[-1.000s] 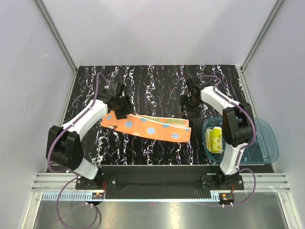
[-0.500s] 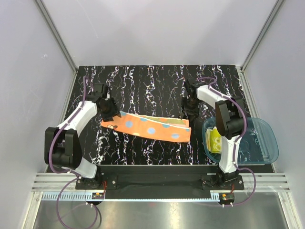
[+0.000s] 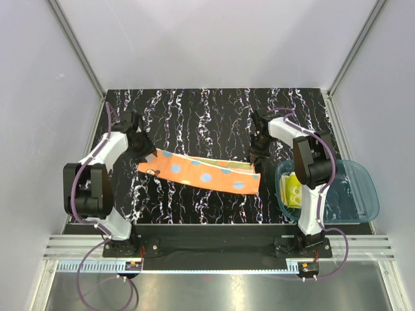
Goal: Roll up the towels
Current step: Flatten the towel
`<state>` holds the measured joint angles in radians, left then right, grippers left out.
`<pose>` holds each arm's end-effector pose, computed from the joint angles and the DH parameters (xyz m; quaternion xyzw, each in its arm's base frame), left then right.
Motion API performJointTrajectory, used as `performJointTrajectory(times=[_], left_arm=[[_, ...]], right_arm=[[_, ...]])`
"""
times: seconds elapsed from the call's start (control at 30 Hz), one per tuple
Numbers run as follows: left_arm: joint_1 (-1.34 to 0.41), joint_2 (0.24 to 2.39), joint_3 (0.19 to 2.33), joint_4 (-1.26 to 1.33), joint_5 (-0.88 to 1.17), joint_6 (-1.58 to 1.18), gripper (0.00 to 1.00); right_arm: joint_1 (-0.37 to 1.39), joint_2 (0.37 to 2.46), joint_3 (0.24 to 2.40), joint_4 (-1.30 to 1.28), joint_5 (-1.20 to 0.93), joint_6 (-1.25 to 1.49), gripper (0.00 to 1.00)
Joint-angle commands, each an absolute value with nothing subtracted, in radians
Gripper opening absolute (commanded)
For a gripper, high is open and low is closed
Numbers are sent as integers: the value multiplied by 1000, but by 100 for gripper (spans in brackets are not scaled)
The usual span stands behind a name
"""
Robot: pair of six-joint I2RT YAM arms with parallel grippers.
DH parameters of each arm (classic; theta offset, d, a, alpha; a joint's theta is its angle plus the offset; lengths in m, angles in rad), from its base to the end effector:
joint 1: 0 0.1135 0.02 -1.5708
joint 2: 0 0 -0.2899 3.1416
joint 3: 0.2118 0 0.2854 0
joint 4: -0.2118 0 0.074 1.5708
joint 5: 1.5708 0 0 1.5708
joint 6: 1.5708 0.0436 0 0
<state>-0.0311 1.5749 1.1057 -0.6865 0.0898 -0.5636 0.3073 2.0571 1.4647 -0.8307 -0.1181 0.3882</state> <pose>0.3443 -0.0146 0.2233 -0.2483 0.9455 -0.1023 0.1840 0.4157 0.1373 0.1478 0.0359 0.9949 0.0804 0.0492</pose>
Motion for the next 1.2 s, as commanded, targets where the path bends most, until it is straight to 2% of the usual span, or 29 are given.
performJointTrajectory(times=[0.0,0.33,0.53,0.83,1.07,1.1,1.17], left_arm=[[-31,1647,1186,-669,19,-578,53],[-49,1816,1343,-676,-81,-595,60],[-87,1914,1459,-732,-179,-577,60],[-143,2034,1558,-799,-267,-572,59],[-147,2092,1585,-802,-278,-574,51],[-147,2094,1586,-804,-278,-575,43],[-147,2102,1585,-799,-272,-575,35]], right_arm=[[307,2069,1443,-795,-144,379,17],[308,2048,1434,-788,-167,357,9],[307,2057,1431,-787,-187,345,5],[308,2074,1445,-787,-195,327,3],[308,2077,1453,-788,-199,324,1],[307,2079,1453,-788,-199,324,1],[307,2079,1453,-788,-198,324,1]])
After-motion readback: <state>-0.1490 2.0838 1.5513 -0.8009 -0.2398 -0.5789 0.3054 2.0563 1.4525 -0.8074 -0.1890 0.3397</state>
